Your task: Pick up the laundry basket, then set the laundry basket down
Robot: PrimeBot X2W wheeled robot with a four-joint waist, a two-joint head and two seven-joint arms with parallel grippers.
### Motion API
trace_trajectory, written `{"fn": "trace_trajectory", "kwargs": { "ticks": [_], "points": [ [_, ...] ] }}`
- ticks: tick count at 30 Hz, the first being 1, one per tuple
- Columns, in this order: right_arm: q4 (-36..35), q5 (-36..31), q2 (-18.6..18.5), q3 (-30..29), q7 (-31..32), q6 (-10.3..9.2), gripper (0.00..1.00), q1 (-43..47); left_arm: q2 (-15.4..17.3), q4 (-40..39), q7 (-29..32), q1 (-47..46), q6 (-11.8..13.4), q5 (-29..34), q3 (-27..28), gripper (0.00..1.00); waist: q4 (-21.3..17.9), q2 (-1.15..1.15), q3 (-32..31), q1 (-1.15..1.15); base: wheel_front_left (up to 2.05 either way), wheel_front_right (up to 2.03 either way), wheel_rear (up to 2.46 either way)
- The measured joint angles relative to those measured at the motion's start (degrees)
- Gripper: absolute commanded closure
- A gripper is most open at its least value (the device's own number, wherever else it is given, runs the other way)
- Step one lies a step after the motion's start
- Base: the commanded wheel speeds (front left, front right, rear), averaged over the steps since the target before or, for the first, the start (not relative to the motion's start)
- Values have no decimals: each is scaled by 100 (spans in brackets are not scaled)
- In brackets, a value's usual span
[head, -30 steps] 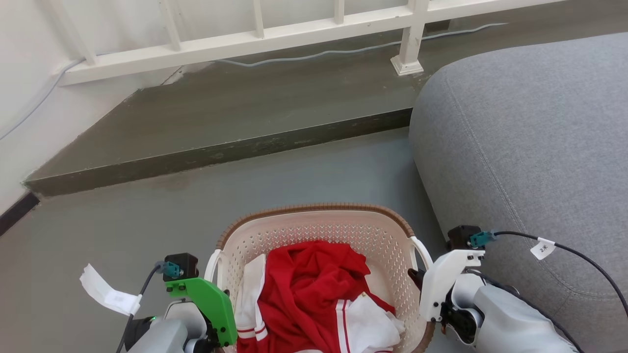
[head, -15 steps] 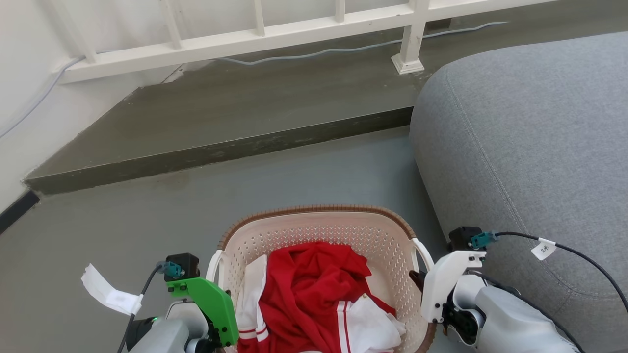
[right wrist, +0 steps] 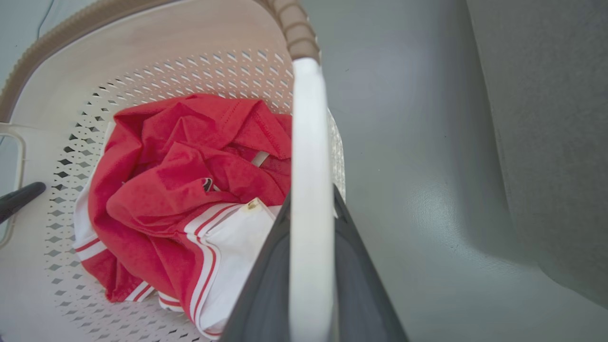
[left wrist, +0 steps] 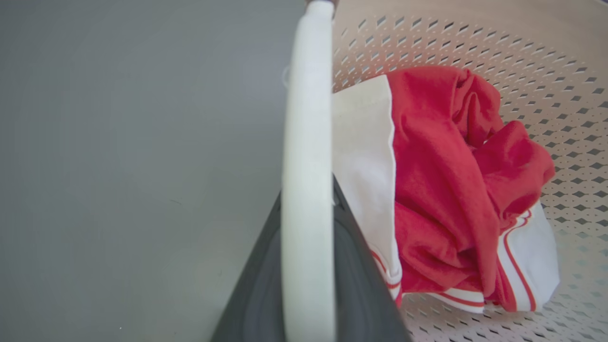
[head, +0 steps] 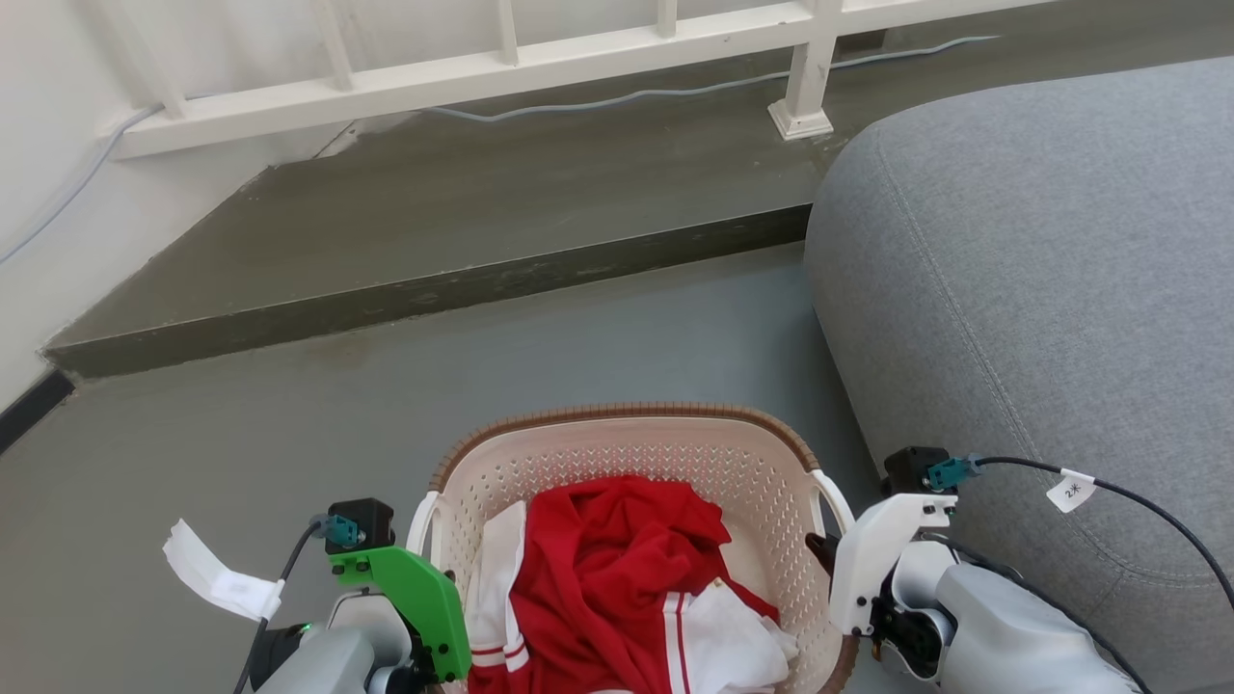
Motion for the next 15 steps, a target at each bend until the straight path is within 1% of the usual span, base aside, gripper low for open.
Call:
{"fn": "trace_trajectory", "kwargs": {
  "ticks": [7,15],
  "points": [
    [-25,23,-25,35,-25,0,100,-18,1,-13,-16,-9,10,-57,-18,100,-10,0,68,0,0,0,0],
    [-60,49,-57,47,-123,0,100,-224,2,-42,-214,-143,85,-57,-30,100,-22,0,314,0,0,0,0]
  ]
}}
